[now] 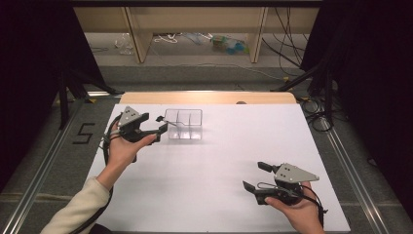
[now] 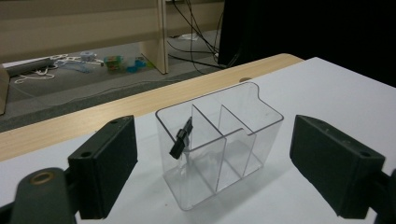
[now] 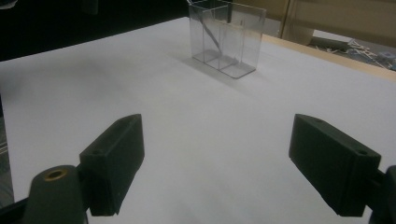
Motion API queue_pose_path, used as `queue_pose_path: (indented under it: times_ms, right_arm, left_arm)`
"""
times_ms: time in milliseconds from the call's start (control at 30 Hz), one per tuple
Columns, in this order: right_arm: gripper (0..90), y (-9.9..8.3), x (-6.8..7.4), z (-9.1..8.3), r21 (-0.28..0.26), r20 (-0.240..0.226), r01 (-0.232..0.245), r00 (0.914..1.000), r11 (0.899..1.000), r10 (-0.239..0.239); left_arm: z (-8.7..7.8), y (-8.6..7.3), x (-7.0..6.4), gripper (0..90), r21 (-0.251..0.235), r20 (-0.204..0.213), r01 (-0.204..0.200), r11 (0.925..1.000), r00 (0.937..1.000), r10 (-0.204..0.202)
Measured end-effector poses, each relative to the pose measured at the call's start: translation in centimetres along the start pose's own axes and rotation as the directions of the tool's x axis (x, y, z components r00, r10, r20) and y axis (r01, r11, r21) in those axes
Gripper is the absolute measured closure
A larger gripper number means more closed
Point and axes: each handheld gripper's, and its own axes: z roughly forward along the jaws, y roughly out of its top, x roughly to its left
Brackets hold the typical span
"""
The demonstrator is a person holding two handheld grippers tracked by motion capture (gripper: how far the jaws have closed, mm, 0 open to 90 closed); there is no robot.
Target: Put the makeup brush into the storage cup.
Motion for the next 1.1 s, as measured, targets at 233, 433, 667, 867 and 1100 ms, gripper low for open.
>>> queue_pose_path:
  times_ms: [233,433,667,867,1100]
  right_arm:
    - [19.1,0.0,0.0,0.0,-0.002,0.002,-0.001,1.0000,1.000,0.001]
    - [19.1,0.1,0.0,-0.3,0.035,0.011,0.002,0.9999,0.999,-0.002]
    - [19.1,0.1,0.0,-0.3,0.035,0.015,0.007,0.9999,0.999,-0.008]
    - [19.1,0.2,0.0,-0.3,0.032,0.015,0.005,0.9999,0.999,-0.006]
    - [19.1,0.1,0.0,-0.2,0.009,0.003,0.008,1.0000,1.000,-0.008]
  left_arm:
    - [-0.7,-0.5,-0.9,14.9,-0.016,0.049,-0.025,0.9996,0.9985,0.025]
    - [-1.5,-1.1,-1.5,15.0,-0.039,0.069,-0.032,0.9987,0.9970,0.035]
    - [-3.2,-1.9,-2.4,15.2,-0.091,0.111,-0.054,0.9944,0.9918,0.064]
    - [-4.6,-2.8,-3.4,15.2,-0.145,0.142,-0.058,0.9877,0.9867,0.079]
    - [-6.2,-3.8,-4.5,15.4,-0.187,0.170,-0.068,0.9801,0.9803,0.101]
